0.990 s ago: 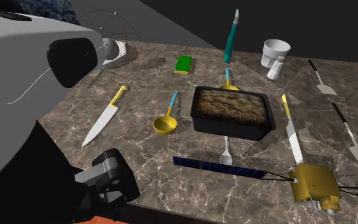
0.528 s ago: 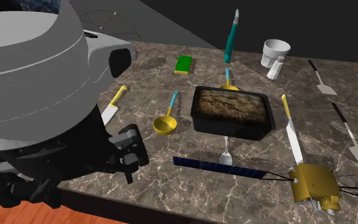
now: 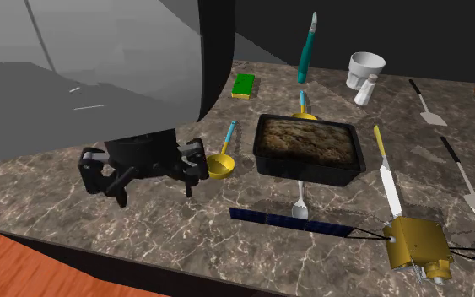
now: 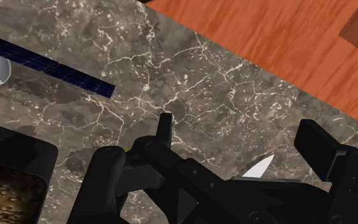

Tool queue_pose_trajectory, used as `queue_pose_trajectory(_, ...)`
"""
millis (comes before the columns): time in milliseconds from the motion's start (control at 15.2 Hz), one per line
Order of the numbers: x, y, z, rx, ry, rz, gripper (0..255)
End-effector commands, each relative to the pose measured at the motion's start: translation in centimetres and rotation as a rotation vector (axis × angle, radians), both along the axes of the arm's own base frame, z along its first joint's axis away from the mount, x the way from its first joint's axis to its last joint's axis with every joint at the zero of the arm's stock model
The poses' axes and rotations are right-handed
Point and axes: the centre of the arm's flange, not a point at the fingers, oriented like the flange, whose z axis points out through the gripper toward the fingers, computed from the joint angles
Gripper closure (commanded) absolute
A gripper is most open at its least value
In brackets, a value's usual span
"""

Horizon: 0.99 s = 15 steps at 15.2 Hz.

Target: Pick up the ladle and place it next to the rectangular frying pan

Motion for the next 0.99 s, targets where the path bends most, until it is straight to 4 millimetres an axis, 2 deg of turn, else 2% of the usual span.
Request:
queue_pose_trajectory(0,1.3,-2.0,-1.2,0.003,0.000,-0.037,0)
queue_pose_trajectory(924,11.0,-14.4,-10.9,0.033,0.007,-0.284,0)
